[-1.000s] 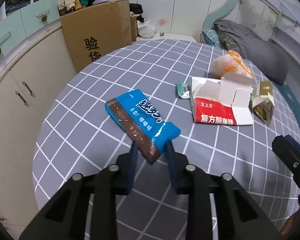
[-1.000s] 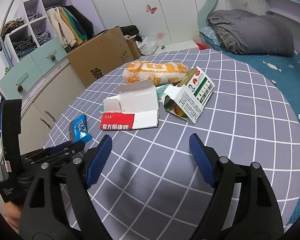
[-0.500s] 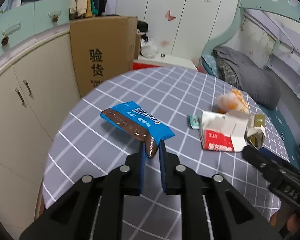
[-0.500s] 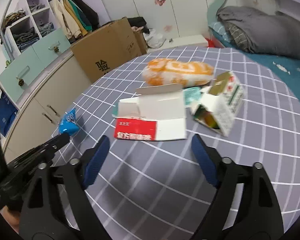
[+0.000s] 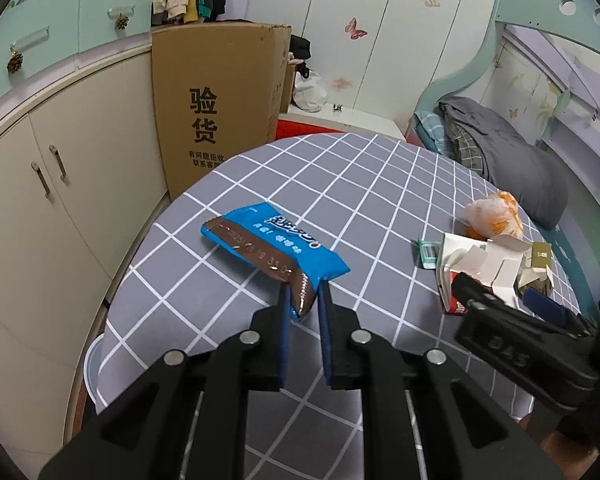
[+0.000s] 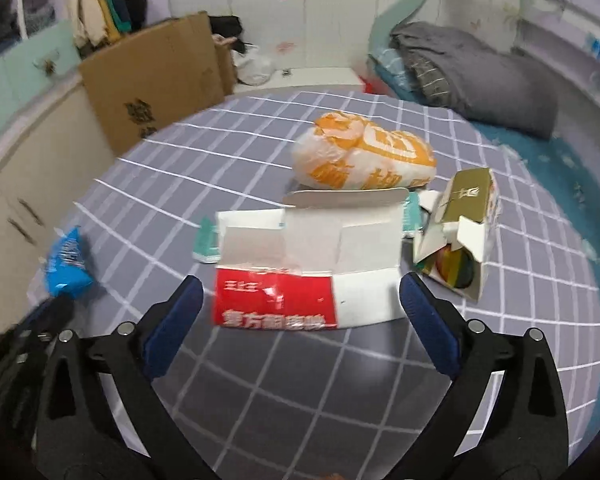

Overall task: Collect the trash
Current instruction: 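Grasp the red-white box with the right tool while the left tool holds the wrapper, then carry the wrapper and red-white box with both tools to the wastebasket, then open both tools to drop the wrapper and red-white box into the wastebasket, then move both tools back over the table toward the orange bag and carton, then grasp the orange-white bread bag with the left tool while the right tool grasps the green carton, then carry the bread bag and green carton with both tools to the wastebasket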

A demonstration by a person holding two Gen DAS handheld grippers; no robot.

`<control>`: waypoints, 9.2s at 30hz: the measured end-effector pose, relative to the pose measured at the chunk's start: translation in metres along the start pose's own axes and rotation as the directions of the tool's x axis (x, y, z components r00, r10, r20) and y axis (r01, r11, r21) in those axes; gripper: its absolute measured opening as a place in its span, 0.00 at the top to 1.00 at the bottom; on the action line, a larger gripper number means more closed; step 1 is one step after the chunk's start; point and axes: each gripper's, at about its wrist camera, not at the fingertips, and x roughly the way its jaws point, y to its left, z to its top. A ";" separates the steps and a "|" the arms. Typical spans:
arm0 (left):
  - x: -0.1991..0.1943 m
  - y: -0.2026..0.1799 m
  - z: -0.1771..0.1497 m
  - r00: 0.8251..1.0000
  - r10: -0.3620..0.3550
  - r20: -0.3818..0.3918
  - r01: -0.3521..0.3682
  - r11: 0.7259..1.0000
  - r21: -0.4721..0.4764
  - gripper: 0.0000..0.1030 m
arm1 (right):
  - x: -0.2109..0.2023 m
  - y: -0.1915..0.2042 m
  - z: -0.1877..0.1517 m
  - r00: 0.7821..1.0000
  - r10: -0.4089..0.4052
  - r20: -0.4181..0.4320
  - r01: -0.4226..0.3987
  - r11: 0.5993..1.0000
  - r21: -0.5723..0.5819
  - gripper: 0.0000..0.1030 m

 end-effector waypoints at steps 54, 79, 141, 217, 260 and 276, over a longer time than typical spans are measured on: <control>-0.007 0.004 -0.002 0.999 -0.039 -0.011 0.039 0.999 -0.002 0.88 | 0.010 -0.038 0.025 0.912 0.407 0.053 -0.402 0.911 -0.095 0.45; -0.033 0.039 -0.010 0.999 -0.051 0.010 0.051 0.998 -0.028 0.88 | -0.020 0.025 -0.017 0.918 0.395 0.030 -0.389 0.914 -0.114 0.72; -0.052 0.337 -0.059 0.991 0.121 -0.062 -0.135 0.920 -0.368 0.44 | -0.035 0.319 -0.088 0.779 0.606 -0.161 -0.621 0.712 -0.328 0.91; -0.093 0.072 -0.003 0.998 0.023 0.064 -0.017 0.996 -0.091 0.25 | -0.109 0.026 -0.013 0.897 0.391 0.207 -0.390 0.920 -0.047 0.20; 0.052 -0.200 0.047 0.978 -0.207 -0.008 0.196 0.910 0.366 0.64 | 0.006 -0.178 0.018 0.975 0.176 0.138 -0.215 0.911 0.352 0.63; -0.071 -0.109 0.060 0.971 -0.060 0.232 0.002 0.971 0.241 0.65 | -0.053 -0.125 0.017 0.908 0.331 0.258 -0.393 0.886 0.246 0.64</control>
